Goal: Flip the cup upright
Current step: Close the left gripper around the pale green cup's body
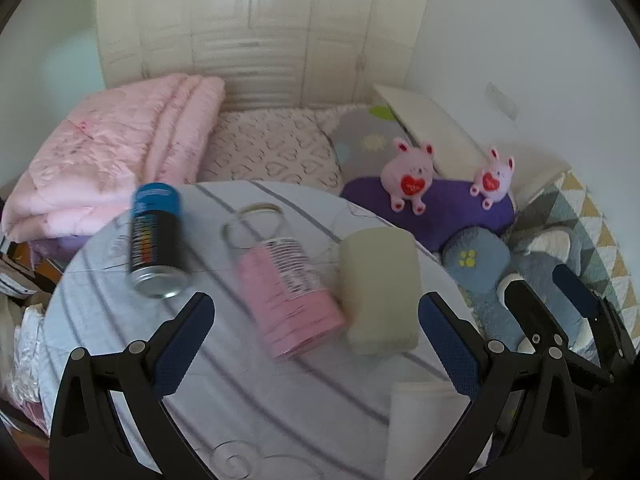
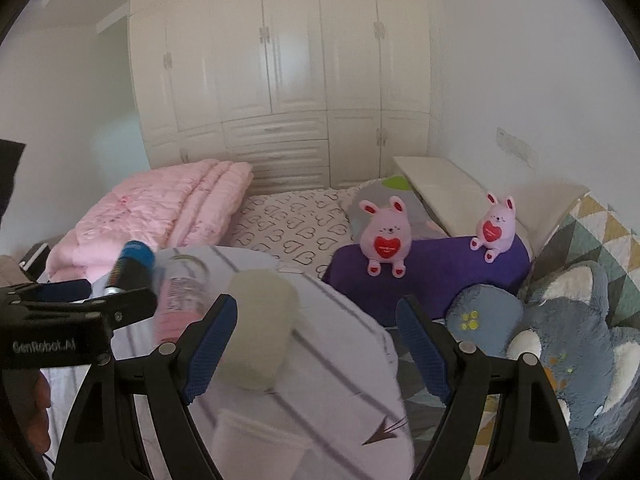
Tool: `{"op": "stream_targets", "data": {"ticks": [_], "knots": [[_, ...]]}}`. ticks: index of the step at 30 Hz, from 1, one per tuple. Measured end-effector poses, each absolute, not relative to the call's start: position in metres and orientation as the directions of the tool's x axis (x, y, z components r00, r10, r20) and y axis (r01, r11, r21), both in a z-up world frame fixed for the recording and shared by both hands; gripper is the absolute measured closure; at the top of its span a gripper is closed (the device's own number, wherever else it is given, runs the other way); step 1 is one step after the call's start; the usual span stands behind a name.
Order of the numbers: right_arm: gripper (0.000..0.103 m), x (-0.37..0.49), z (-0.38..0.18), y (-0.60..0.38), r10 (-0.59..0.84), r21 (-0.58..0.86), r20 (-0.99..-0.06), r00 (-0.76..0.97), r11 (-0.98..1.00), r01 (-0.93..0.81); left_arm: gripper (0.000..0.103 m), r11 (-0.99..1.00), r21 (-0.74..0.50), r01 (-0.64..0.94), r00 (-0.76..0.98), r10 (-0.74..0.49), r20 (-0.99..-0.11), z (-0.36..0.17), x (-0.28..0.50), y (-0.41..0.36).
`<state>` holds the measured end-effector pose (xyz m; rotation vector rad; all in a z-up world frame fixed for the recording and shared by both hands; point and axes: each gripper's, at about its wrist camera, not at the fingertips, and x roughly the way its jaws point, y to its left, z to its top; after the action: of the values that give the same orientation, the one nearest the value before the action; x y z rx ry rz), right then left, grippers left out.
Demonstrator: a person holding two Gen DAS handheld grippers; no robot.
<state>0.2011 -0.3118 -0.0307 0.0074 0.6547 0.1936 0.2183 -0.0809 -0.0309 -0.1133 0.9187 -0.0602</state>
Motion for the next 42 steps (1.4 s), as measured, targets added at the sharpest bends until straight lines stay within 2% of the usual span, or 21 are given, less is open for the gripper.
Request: {"op": "stream_targets", "data": {"ticks": [11,17,32,38,42], "knots": [[0.020,0.232,-0.052,-0.341,0.158,0.034,-0.647,0.746,0.983,-0.178,0.000,0.997,-0.069,0.039,0.431,-0.079,-0.899,-0.072,0.277,-0.138],[0.020,0.244,-0.068,-0.352,0.157,0.052,-0.674,0.722,0.985,-0.166,0.000,0.998,-0.024,0.052,0.399,-0.043,-0.916,-0.085,0.294,-0.154],[0.020,0.260,-0.097,-0.365,0.156,0.089,-0.723,0.673,0.987,-0.133,0.000,0.997,-0.022,0.068,0.299,-0.041,-0.953,-0.118,0.312,-0.166],[0.020,0.262,-0.102,-0.364,0.161,0.091,-0.734,0.660,0.986,-0.138,0.003,0.997,0.009,0.076,0.306,-0.015,-0.952,-0.120,0.313,-0.169],[0.020,0.262,-0.103,-0.363,0.162,0.090,-0.735,0.658,0.986,-0.142,0.007,0.991,0.070,0.112,0.286,0.036,-0.958,-0.126,0.315,-0.174]]}}
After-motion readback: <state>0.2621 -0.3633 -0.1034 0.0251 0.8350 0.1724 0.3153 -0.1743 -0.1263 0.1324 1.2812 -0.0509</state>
